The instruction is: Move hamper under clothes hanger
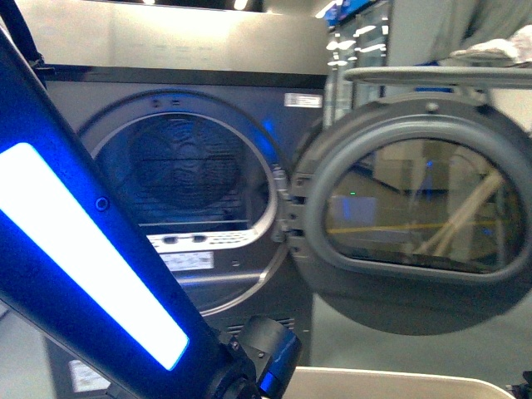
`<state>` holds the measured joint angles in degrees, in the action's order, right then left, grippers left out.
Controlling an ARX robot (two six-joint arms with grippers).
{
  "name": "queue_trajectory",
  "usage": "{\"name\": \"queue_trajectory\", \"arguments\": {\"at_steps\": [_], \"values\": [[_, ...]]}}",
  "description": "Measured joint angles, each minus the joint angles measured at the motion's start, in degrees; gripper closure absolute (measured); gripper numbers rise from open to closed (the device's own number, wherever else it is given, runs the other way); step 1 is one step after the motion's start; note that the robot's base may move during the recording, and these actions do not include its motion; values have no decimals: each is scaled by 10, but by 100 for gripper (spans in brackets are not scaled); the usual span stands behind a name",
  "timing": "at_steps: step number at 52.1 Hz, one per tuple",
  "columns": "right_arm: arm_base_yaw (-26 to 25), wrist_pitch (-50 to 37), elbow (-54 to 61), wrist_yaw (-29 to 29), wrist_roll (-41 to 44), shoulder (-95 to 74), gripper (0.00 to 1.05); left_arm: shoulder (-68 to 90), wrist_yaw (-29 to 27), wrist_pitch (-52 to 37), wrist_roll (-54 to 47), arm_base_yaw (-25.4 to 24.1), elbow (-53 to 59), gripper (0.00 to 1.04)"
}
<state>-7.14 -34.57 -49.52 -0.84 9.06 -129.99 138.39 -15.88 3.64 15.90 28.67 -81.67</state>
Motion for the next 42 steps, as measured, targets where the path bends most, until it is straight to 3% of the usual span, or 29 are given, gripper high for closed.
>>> {"name": "queue_trajectory", "arguments": {"at_steps": [42], "values": [[-3, 0, 2, -3, -1, -2, 102, -1, 0, -1, -1, 7, 0, 100]]}}
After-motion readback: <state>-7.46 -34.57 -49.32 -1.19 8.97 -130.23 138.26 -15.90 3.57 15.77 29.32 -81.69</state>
